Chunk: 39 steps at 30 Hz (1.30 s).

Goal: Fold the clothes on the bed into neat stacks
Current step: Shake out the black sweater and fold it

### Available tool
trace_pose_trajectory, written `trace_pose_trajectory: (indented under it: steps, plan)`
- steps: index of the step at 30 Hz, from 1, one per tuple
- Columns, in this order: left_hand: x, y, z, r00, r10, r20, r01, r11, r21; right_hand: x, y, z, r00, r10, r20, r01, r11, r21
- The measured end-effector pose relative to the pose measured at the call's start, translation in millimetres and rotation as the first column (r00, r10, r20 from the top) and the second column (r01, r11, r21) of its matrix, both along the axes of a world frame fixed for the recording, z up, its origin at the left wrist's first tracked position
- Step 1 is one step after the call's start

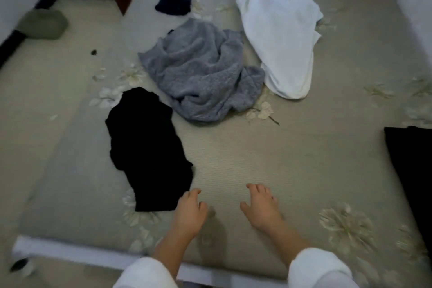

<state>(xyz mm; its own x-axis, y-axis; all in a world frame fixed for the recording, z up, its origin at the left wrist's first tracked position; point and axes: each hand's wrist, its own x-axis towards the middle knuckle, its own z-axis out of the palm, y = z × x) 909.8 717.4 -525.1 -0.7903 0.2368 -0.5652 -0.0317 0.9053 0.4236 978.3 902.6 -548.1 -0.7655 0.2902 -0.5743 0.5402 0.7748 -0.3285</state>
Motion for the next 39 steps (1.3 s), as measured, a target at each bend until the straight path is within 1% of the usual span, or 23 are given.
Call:
trace_pose_trajectory:
  steps: [3, 5, 9, 11, 13, 16, 18, 20, 21, 22, 23, 24, 25, 27, 28, 29, 30, 32, 33, 34, 36, 37, 39]
  plan:
    - [-29, -87, -2, 0.990, 0.142, 0.005, -0.142, 0.989, -0.040, -46, -67, -11, 0.998, 0.057, 0.019, -0.055, 0.996, -0.071]
    - [-48, -135, -4, 0.975, 0.222, 0.003, -0.221, 0.973, -0.070, -73, -103, -16, 0.998, 0.064, 0.005, -0.064, 0.993, -0.095]
    - [-79, -187, -17, 0.949, 0.312, 0.043, -0.307, 0.946, -0.103, -116, -144, -22, 0.997, 0.078, -0.005, -0.078, 0.992, -0.103]
    - [-93, -194, -27, 0.920, 0.382, 0.085, -0.378, 0.924, -0.055, -134, -152, -26, 0.997, 0.077, 0.000, -0.077, 0.994, -0.080]
    - [-106, -192, -38, 0.875, 0.466, 0.127, -0.474, 0.880, 0.036, -150, -155, -33, 0.999, 0.051, -0.003, -0.051, 0.997, -0.057]
    - [-122, -183, -56, 0.778, 0.580, 0.241, -0.623, 0.762, 0.178, -167, -160, -47, 0.999, -0.049, -0.002, 0.049, 0.999, -0.009]
    - [-127, -175, -67, 0.739, 0.590, 0.325, -0.668, 0.703, 0.244, -169, -164, -58, 0.992, -0.118, 0.038, 0.117, 0.993, 0.025]
    - [-127, -168, -75, 0.730, 0.566, 0.383, -0.676, 0.681, 0.282, -167, -167, -65, 0.988, -0.133, 0.075, 0.130, 0.991, 0.044]
    - [-127, -166, -77, 0.728, 0.562, 0.393, -0.677, 0.678, 0.287, -167, -167, -67, 0.987, -0.147, 0.065, 0.146, 0.989, 0.010]
    - [-126, -164, -77, 0.727, 0.569, 0.384, -0.679, 0.677, 0.284, -168, -168, -67, 0.979, -0.201, 0.031, 0.203, 0.976, -0.074]
    - [-126, -163, -76, 0.723, 0.584, 0.368, -0.685, 0.672, 0.280, -169, -168, -63, 0.954, -0.299, 0.002, 0.293, 0.934, -0.202]
    - [-127, -162, -72, 0.706, 0.605, 0.367, -0.704, 0.656, 0.273, -171, -166, -56, 0.909, -0.416, -0.001, 0.394, 0.860, -0.325]
    - [-128, -162, -65, 0.674, 0.628, 0.389, -0.735, 0.621, 0.272, -174, -162, -46, 0.849, -0.529, 0.002, 0.485, 0.776, -0.404]
    - [-133, -163, -45, 0.593, 0.652, 0.472, -0.803, 0.516, 0.297, -181, -145, -23, 0.693, -0.721, 0.001, 0.624, 0.599, -0.502]
    - [-135, -164, -34, 0.568, 0.651, 0.504, -0.822, 0.472, 0.318, -185, -134, -8, 0.611, -0.791, 0.002, 0.662, 0.511, -0.548]
    - [-138, -165, -21, 0.551, 0.644, 0.531, -0.835, 0.431, 0.343, -188, -120, 8, 0.545, -0.839, -0.002, 0.680, 0.442, -0.585]
    - [-139, -165, -7, 0.531, 0.632, 0.564, -0.847, 0.383, 0.368, -191, -106, 27, 0.502, -0.865, -0.015, 0.681, 0.406, -0.609]
    - [-141, -162, 23, 0.504, 0.571, 0.648, -0.861, 0.277, 0.425, -196, -78, 68, 0.491, -0.869, -0.064, 0.649, 0.413, -0.639]
    - [-141, -159, 40, 0.517, 0.526, 0.676, -0.852, 0.242, 0.464, -196, -66, 91, 0.508, -0.856, -0.099, 0.616, 0.441, -0.653]
    - [-141, -154, 57, 0.545, 0.488, 0.682, -0.834, 0.232, 0.500, -196, -56, 114, 0.530, -0.836, -0.139, 0.576, 0.476, -0.665]
    - [-140, -141, 93, 0.625, 0.444, 0.642, -0.775, 0.258, 0.577, -191, -41, 160, 0.572, -0.793, -0.210, 0.500, 0.540, -0.677]
    - [-139, -134, 113, 0.656, 0.432, 0.619, -0.748, 0.262, 0.610, -188, -34, 182, 0.581, -0.778, -0.239, 0.468, 0.560, -0.684]
    - [-137, -119, 149, 0.688, 0.424, 0.589, -0.715, 0.255, 0.651, -179, -19, 221, 0.579, -0.760, -0.297, 0.413, 0.587, -0.696]
